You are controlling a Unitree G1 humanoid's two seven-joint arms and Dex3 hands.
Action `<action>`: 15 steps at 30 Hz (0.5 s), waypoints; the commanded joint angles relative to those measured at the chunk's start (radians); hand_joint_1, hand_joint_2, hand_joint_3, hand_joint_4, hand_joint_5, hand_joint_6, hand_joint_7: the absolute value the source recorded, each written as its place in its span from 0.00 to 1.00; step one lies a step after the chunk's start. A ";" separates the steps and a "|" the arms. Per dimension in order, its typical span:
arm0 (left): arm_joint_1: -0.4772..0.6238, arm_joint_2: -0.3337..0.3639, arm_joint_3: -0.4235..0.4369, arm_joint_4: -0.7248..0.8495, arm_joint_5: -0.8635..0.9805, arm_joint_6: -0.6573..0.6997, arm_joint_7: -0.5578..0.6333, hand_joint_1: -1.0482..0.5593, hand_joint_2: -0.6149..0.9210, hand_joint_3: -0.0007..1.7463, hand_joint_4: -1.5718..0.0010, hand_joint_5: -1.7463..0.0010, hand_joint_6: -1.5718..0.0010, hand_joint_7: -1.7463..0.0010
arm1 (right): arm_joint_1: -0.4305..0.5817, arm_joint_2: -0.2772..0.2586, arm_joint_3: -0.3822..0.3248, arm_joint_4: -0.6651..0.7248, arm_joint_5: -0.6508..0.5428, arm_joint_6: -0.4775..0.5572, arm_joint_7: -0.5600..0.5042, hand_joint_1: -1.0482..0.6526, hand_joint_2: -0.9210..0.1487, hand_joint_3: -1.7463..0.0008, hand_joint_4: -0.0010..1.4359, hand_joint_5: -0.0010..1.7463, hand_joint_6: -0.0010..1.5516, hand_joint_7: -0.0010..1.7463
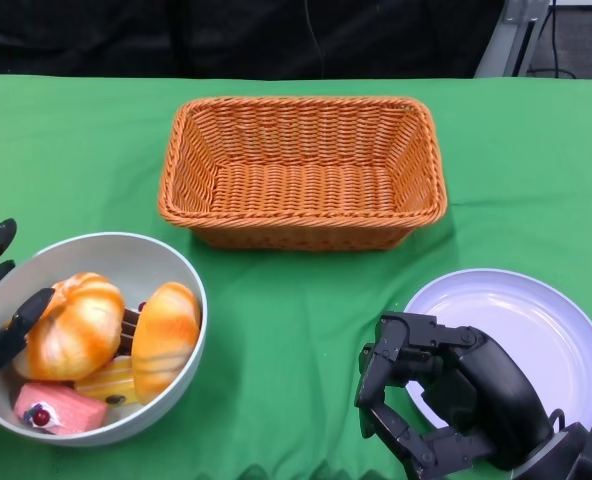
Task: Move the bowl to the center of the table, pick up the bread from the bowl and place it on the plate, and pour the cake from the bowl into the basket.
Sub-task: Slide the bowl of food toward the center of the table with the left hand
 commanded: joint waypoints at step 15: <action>0.101 -0.119 -0.042 -0.224 0.055 0.114 0.137 0.27 1.00 0.21 0.71 1.00 0.74 1.00 | -0.001 -0.001 -0.002 -0.006 -0.007 -0.013 -0.008 0.58 0.48 0.29 0.53 0.97 0.47 0.77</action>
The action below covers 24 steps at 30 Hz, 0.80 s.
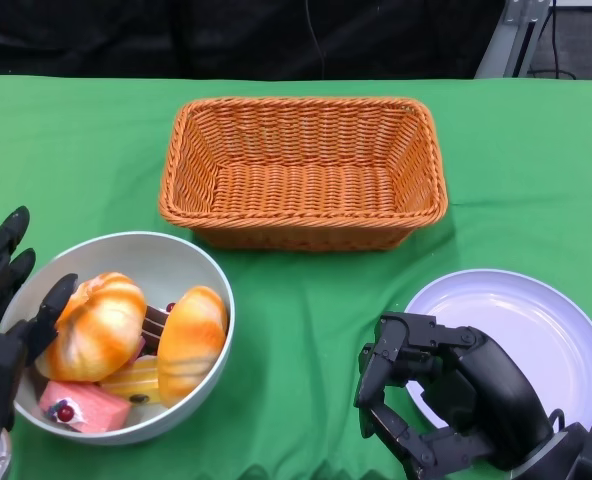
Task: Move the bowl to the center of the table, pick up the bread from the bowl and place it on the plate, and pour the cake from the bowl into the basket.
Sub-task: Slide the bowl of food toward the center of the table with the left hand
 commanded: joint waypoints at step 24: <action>0.196 -0.149 -0.121 -0.436 0.117 0.266 0.082 0.25 1.00 0.24 0.74 1.00 0.73 1.00 | -0.003 -0.001 -0.004 -0.002 -0.005 -0.018 -0.005 0.58 0.48 0.29 0.53 0.97 0.46 0.78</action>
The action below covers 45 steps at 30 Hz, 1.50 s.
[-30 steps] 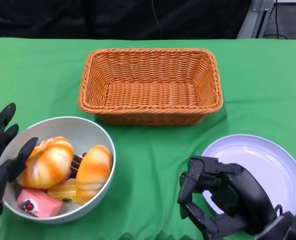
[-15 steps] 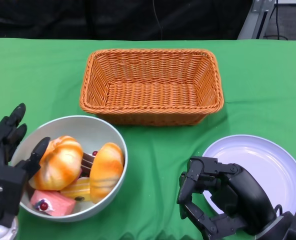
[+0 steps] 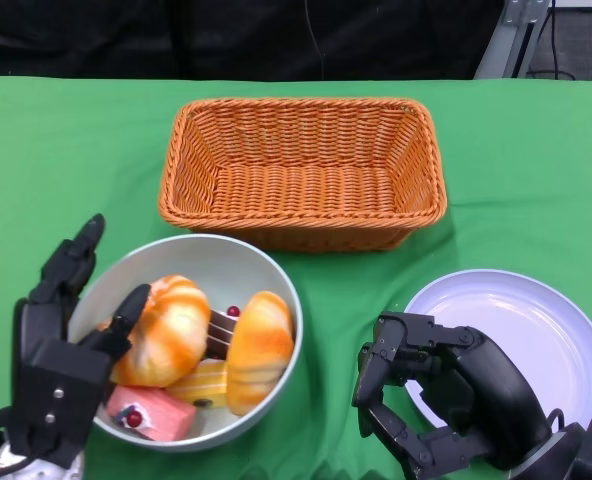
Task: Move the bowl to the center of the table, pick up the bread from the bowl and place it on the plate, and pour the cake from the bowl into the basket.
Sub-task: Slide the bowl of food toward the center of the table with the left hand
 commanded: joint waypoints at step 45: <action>0.015 -0.082 -0.053 0.007 -0.203 -0.142 -0.273 0.28 1.00 0.24 0.76 1.00 0.78 1.00 | -0.024 0.008 -0.007 0.036 -0.009 -0.074 -0.009 0.58 0.50 0.28 0.55 0.96 0.48 0.79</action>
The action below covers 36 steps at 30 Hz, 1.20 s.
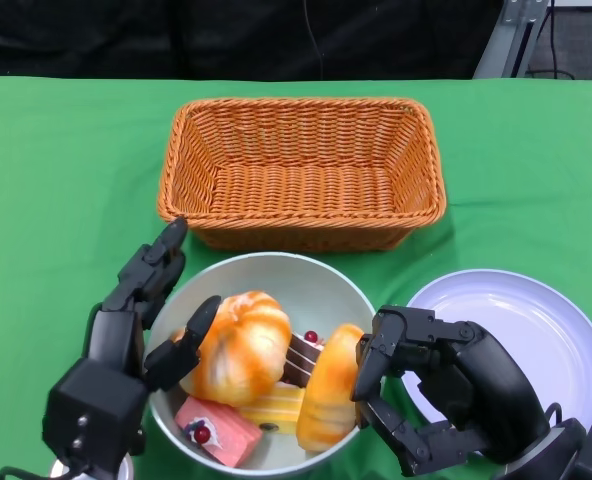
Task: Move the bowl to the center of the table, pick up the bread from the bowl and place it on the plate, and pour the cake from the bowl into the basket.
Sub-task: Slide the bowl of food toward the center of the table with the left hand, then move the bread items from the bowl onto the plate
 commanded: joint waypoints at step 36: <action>-0.109 0.091 0.166 0.001 -0.190 -0.150 -0.251 0.61 1.00 0.18 0.44 0.32 0.18 0.95 | 0.012 -0.056 -0.054 -0.119 -0.004 0.017 -0.050 0.48 0.25 0.65 0.45 0.77 0.44 0.54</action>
